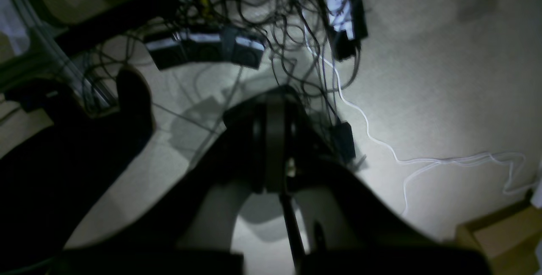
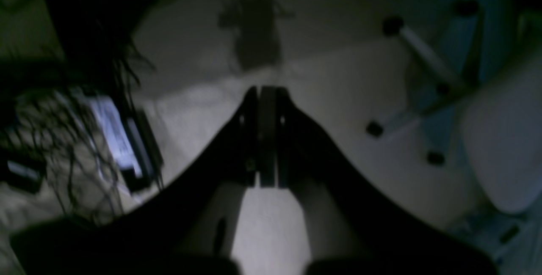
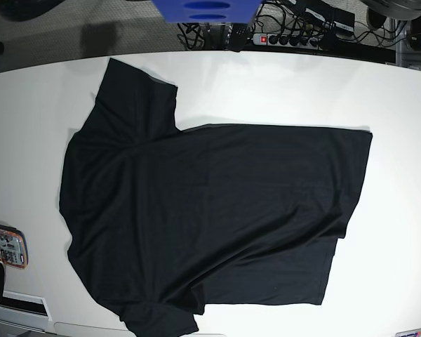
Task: Fold the T-shirt properly
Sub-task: 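Lower both grippers from rest toward the black T-shirt's shoulders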
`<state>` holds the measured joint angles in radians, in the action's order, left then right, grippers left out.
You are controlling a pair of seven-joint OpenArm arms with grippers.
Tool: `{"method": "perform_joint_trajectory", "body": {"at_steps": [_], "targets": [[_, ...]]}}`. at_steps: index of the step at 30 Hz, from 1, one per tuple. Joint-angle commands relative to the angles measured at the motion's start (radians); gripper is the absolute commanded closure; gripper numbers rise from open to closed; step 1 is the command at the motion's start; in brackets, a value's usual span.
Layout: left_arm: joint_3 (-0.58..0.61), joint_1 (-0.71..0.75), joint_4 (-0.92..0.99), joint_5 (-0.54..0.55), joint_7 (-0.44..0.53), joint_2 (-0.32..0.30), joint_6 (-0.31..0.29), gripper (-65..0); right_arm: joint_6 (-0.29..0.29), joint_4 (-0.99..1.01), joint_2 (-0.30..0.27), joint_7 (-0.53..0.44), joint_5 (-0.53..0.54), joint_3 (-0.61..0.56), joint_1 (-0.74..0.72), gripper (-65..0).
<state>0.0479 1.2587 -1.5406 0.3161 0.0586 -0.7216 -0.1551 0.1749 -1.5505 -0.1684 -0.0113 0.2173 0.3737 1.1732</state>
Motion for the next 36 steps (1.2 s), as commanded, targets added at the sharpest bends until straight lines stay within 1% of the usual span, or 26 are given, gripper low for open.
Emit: {"method": "perform_joint_trajectory", "body": {"at_steps": [1,4,7,8,10,11,13,15,17,20,23,25,29,32,34,36], "targets": [[-0.026,0.013,-0.034,0.004,0.025,-0.008,-0.001,0.0,0.008,-0.021,-0.007,-0.020,0.003,0.025,0.021,0.0],[-0.047,0.006,-0.059,0.004,0.027,-0.006,-0.001,0.0,0.008,-0.044,-0.007,-0.023,0.003,0.080,0.017,0.0],[-0.035,-0.084,-0.059,0.002,0.027,-0.002,-0.002,0.0,0.008,-0.037,-0.007,-0.026,0.003,0.149,0.015,0.0],[-0.032,-0.103,-0.056,0.001,0.027,0.010,-0.002,0.0,0.008,-0.037,-0.007,-0.039,0.003,0.167,0.015,0.0],[-0.039,-0.129,-0.059,-0.007,0.036,0.026,-0.002,0.0,0.008,-0.037,-0.007,-0.094,0.003,0.193,-0.014,0.0],[-0.035,-0.152,-0.059,-0.036,0.071,0.027,-0.002,0.0,0.008,-0.037,-0.007,-0.137,0.003,0.202,-0.048,0.0],[-0.030,-0.175,-0.059,-0.108,0.179,0.032,-0.002,0.0,0.008,-0.037,-0.007,-0.198,0.003,0.218,-0.115,0.0],[-0.038,-0.178,-0.059,-0.173,0.277,0.049,-0.002,0.0,0.008,-0.035,-0.006,-0.201,0.003,0.244,-0.124,0.0],[-0.039,-0.179,-0.059,-0.203,0.333,0.059,-0.002,0.0,0.008,-0.035,-0.006,-0.201,0.003,0.258,-0.126,0.0],[-0.041,-0.187,-0.061,-0.205,0.363,0.061,-0.002,0.0,0.008,-0.043,-0.006,-0.203,0.003,0.258,-0.126,0.0],[-0.041,-0.222,-0.061,-0.206,0.430,0.064,-0.002,0.0,0.008,-0.044,-0.006,-0.206,0.006,0.259,-0.126,0.0],[-0.041,-0.224,-0.056,-0.209,0.493,0.064,-0.002,0.0,0.008,-0.044,-0.006,-0.209,0.008,0.276,-0.126,0.0],[-0.041,-0.236,-0.056,-0.212,0.669,0.064,-0.002,0.0,0.008,-0.044,-0.006,-0.218,0.009,0.287,-0.128,0.0],[-0.039,-0.238,-0.054,-0.212,0.768,0.064,-0.002,0.0,0.008,-0.044,0.003,-0.293,0.011,0.327,-0.132,0.0],[-0.041,-0.239,-0.054,-0.212,0.818,0.064,-0.002,0.0,0.008,-0.044,0.028,-0.347,0.011,0.364,-0.164,0.0],[-0.041,-0.253,-0.054,-0.209,0.861,0.064,-0.002,0.0,0.008,-0.044,0.036,-0.396,0.004,0.405,-0.213,0.0]]}}
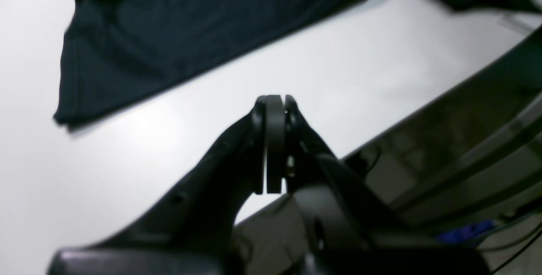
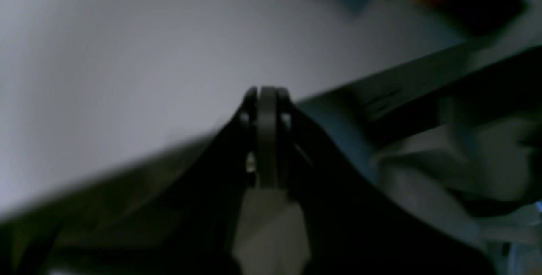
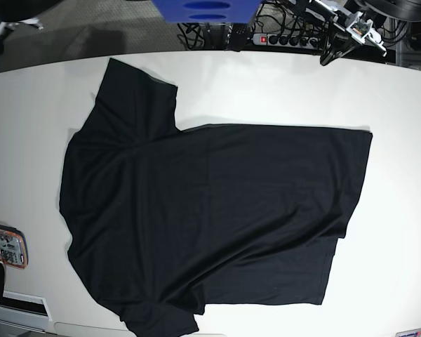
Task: Fold the T-shirt properly
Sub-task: 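Lower both grippers from rest toward the black T-shirt's shoulders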
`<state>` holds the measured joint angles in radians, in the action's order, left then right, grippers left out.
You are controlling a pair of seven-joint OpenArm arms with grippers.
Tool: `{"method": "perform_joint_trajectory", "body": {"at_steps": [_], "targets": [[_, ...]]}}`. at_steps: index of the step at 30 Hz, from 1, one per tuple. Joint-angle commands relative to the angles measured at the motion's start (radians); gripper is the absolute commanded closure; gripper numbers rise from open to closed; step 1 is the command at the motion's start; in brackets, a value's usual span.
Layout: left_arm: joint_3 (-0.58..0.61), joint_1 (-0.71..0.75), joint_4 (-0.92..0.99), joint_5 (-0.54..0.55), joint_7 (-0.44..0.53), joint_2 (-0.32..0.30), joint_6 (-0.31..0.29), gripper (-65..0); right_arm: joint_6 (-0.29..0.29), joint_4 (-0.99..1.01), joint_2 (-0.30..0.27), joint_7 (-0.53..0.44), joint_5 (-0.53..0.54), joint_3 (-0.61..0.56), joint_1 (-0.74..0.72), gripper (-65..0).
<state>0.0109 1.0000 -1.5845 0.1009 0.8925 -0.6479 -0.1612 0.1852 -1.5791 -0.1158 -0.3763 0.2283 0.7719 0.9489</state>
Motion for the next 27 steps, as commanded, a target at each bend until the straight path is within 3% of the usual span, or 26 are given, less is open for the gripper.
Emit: {"method": "perform_joint_trajectory", "body": {"at_steps": [1,8,14,22,25,27], "targets": [[-0.006,-0.005,-0.011,0.004,0.047,-0.008,0.004,0.0,-0.002,-0.016,-0.017,-0.057,-0.007,0.019,-0.015,0.0],[-0.136,-0.043,-0.011,0.003,0.179,0.079,0.004,0.0,-0.002,-0.008,-0.017,-0.200,-0.007,0.022,-0.032,0.0],[-0.187,-0.100,-0.011,0.003,0.175,0.124,0.004,0.0,-0.002,-0.011,-0.015,-0.312,-0.008,0.016,-0.032,0.0],[-0.185,-0.152,-0.012,0.003,0.175,0.129,0.004,0.0,-0.003,-0.137,-0.015,-0.310,-0.010,-0.064,-0.032,0.0],[-0.188,-0.171,-0.012,0.004,0.175,0.175,0.004,0.0,-0.003,-0.215,-0.015,-0.303,-0.010,-0.102,-0.032,0.0],[-0.191,-0.203,-0.012,0.001,0.170,0.219,0.004,0.0,-0.003,-0.241,-0.015,-0.249,-0.010,-0.125,-0.032,0.0]]}}
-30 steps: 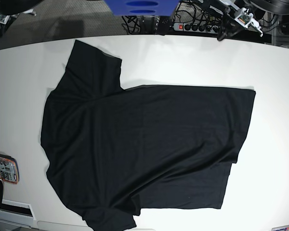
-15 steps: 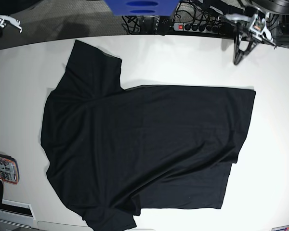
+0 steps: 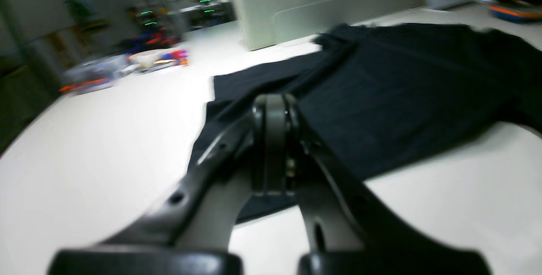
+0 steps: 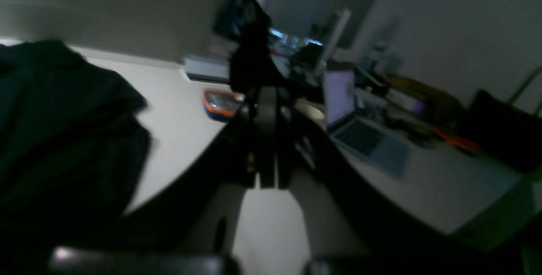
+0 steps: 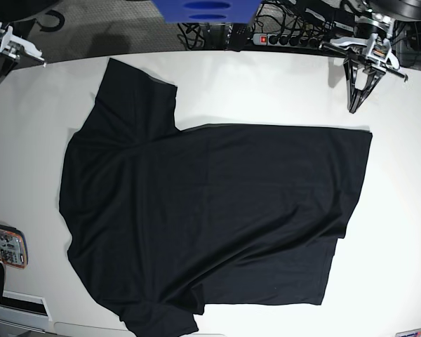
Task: Fold the T-shirt properly
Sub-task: 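Lower both grippers from rest toward the black T-shirt's shoulders, then move the right gripper to the sleeve corner and the left to the shoulder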
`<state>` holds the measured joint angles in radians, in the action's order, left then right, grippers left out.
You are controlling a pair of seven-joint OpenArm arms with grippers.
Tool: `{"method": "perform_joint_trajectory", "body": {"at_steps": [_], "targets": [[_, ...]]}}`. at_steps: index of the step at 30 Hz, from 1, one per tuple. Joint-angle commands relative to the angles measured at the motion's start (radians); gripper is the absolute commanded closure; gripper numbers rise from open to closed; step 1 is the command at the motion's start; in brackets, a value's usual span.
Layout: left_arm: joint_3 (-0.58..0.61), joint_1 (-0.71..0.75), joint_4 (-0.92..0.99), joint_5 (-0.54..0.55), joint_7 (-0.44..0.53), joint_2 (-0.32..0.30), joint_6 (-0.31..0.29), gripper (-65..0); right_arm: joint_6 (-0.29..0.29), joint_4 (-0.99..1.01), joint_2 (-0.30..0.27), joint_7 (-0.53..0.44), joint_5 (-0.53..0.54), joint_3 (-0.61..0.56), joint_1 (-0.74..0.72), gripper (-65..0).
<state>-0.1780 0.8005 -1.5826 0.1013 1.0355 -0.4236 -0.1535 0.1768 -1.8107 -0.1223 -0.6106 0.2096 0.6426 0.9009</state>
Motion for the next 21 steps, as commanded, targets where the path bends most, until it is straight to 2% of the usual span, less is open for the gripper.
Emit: {"method": "perform_joint_trajectory", "body": {"at_steps": [1,3,6,9,10,14,16,18,21], "targets": [[-0.002,-0.014,-0.014,0.001,0.015,0.013,-0.004,0.0,0.005,-0.014,-0.009,0.024,0.009,-0.005,0.016,0.0],[-0.002,-0.028,-0.022,0.008,-0.031,0.044,-0.004,0.0,0.005,-0.027,-0.012,0.114,0.009,-0.030,0.010,0.0],[-0.001,-0.042,-0.072,0.013,-0.105,0.087,-0.004,0.0,0.005,-0.082,-0.014,0.209,0.011,-0.060,-0.085,0.0],[-0.004,-0.042,-0.186,0.022,-0.206,0.170,-0.004,0.0,0.002,-0.105,-0.015,0.286,0.011,-0.093,-0.134,0.0],[-0.004,-0.046,-0.221,0.038,-0.246,0.190,-0.004,0.0,0.000,-0.107,-0.027,0.315,0.011,-0.103,-0.136,0.0],[0.005,-0.114,-0.321,0.117,-0.447,0.263,-0.004,0.0,0.000,-0.117,-0.158,0.462,0.015,-0.183,-0.141,0.0],[0.001,-0.175,-0.336,0.148,-0.542,0.299,-0.004,0.0,0.000,-0.120,-0.202,0.525,0.015,-0.220,-0.177,0.0],[-0.004,-0.192,-0.359,0.160,-0.647,0.320,-0.004,0.0,0.000,-0.128,-0.218,0.570,0.015,-0.235,-0.188,0.0],[-0.002,-0.197,-0.401,0.160,-0.826,0.320,-0.004,0.0,-0.007,-0.137,-0.221,0.627,0.015,-0.238,-0.191,0.0]]}}
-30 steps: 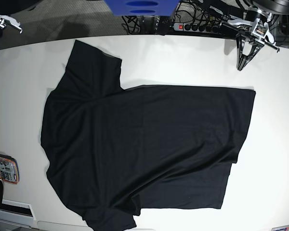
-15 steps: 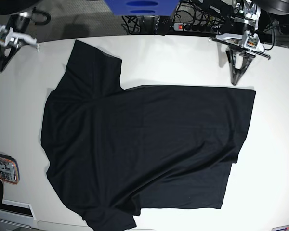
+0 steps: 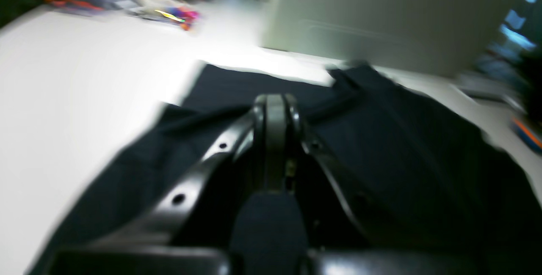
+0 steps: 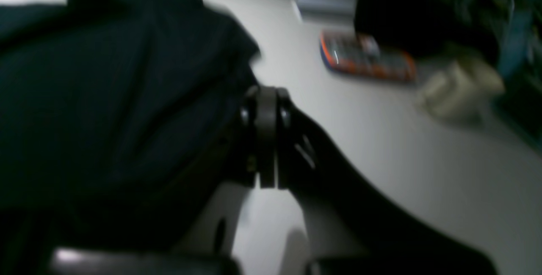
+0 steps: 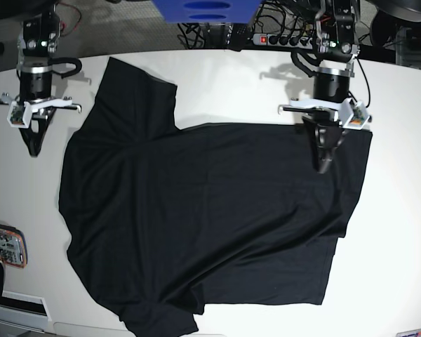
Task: Fold the T-shirt properly
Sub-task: 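Move the right gripper to the sleeve corner and the left to the shoulder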
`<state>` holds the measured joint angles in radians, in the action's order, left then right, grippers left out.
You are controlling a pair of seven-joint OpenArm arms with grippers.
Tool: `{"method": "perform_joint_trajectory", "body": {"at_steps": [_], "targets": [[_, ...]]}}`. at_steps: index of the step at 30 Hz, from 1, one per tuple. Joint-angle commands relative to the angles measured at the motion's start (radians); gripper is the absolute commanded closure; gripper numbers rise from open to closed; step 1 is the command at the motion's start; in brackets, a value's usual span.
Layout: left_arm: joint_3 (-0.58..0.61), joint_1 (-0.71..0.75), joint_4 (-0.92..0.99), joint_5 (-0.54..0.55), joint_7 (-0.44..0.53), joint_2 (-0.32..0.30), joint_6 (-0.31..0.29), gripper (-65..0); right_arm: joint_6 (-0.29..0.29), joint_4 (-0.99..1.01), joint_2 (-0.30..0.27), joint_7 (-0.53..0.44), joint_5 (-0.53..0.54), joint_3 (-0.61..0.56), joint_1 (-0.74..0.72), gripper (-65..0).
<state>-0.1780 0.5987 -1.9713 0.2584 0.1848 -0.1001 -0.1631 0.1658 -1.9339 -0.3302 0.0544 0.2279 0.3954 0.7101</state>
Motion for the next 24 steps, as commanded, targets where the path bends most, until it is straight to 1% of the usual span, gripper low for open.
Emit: {"method": "perform_joint_trajectory", "body": {"at_steps": [1,3,4,5,7,11,14,16,19,22,24], "targets": [[-0.002,-0.010,-0.018,0.003,-0.035,-0.005,0.006,0.0,-0.022,-0.014,-0.014,-0.014,-0.003,0.009,-0.007,0.0],[-0.004,-0.055,-0.020,0.003,-0.138,-0.005,0.006,0.0,-0.085,-0.017,-0.008,0.038,-0.003,0.007,-0.030,0.0],[-0.004,-0.085,-0.020,0.002,-0.202,-0.011,0.006,0.0,-0.113,-0.019,-0.008,0.081,-0.003,0.004,-0.048,0.0],[-0.004,-0.118,-0.032,-0.003,-0.278,-0.031,0.006,0.0,-0.140,-0.023,-0.007,0.138,-0.003,0.001,-0.063,0.0],[-0.005,-0.142,-0.076,0.003,-0.443,-0.082,0.006,0.0,-0.177,-0.035,-0.007,0.267,-0.003,-0.003,-0.077,0.0],[-0.001,-0.217,-0.124,0.005,-0.729,-0.172,0.004,0.0,-0.197,-0.039,-0.010,0.450,-0.009,-0.002,-0.102,0.0],[0.002,-0.313,-0.125,0.005,-0.891,-0.218,0.001,0.0,-0.203,-0.045,-0.016,0.546,-0.009,0.000,-0.125,0.0],[0.001,-0.329,-0.133,0.005,-0.931,-0.234,-0.005,0.0,-0.203,-0.046,-0.020,0.579,-0.011,0.000,-0.122,0.0],[0.001,-0.343,-0.142,0.005,-0.928,-0.255,-0.046,0.0,-0.203,-0.046,-0.024,0.582,-0.012,0.000,-0.106,0.0],[-0.001,-0.351,-0.148,-0.001,-0.927,-0.255,-0.091,0.0,-0.203,-0.049,-0.070,0.556,-0.014,0.000,-0.077,0.0],[-0.002,-0.351,-0.148,-0.005,-0.927,-0.257,-0.118,0.0,-0.203,-0.049,-0.083,0.526,-0.014,0.000,-0.062,0.0]]}}
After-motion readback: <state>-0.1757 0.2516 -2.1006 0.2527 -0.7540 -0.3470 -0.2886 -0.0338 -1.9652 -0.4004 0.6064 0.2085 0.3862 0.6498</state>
